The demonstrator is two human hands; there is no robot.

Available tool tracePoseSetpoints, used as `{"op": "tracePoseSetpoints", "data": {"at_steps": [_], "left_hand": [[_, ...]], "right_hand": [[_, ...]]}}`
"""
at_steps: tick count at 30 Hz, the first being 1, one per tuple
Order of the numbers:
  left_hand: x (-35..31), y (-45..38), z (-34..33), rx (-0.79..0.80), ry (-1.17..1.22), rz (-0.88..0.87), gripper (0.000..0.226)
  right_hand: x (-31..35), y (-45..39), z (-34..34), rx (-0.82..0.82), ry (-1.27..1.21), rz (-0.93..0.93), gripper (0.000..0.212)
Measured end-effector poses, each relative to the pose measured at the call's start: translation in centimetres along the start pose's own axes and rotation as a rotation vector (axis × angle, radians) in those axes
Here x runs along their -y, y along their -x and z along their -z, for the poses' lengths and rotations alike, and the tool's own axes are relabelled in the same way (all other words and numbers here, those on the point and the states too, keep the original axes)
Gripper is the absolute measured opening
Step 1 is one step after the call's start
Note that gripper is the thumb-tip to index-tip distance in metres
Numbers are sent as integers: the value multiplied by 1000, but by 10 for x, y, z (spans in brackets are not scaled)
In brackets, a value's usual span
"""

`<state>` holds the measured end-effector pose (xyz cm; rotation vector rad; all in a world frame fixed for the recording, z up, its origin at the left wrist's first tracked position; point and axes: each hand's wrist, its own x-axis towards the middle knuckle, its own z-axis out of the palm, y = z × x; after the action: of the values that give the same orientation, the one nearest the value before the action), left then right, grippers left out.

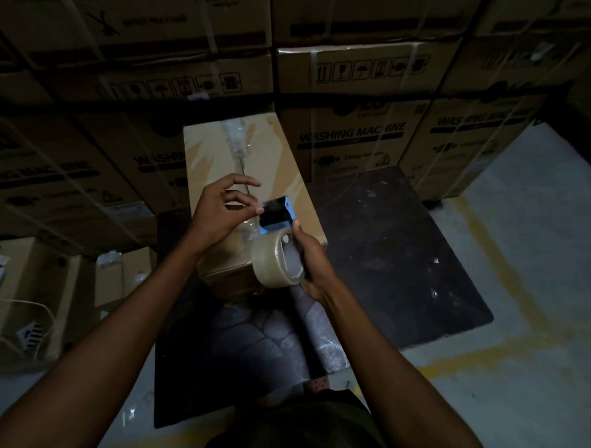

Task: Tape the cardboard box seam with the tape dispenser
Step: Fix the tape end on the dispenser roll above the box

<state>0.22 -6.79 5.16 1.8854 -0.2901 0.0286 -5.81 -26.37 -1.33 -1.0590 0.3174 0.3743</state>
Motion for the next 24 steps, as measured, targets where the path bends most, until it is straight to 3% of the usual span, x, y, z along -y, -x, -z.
{"op": "tracePoseSetpoints", "data": {"at_steps": [3,9,12,19,24], "left_hand": [[-3,0,-1,-9,58,9,52],[-10,-8,-1,-48,19,-11,61],[-11,-13,1,-58,-20,-25,64],[3,-31,5,-92,-88,10,67],[14,-39,3,-101,-80,47,69]], "right_hand": [[7,-2,-4,-19,156,19,86],[23,-25,-11,-9,352,104,125],[30,-31,-15,17,401,126,108],[39,-51,-12,2,504,262,38],[42,-69,-12,-104,613,340,23]]}}
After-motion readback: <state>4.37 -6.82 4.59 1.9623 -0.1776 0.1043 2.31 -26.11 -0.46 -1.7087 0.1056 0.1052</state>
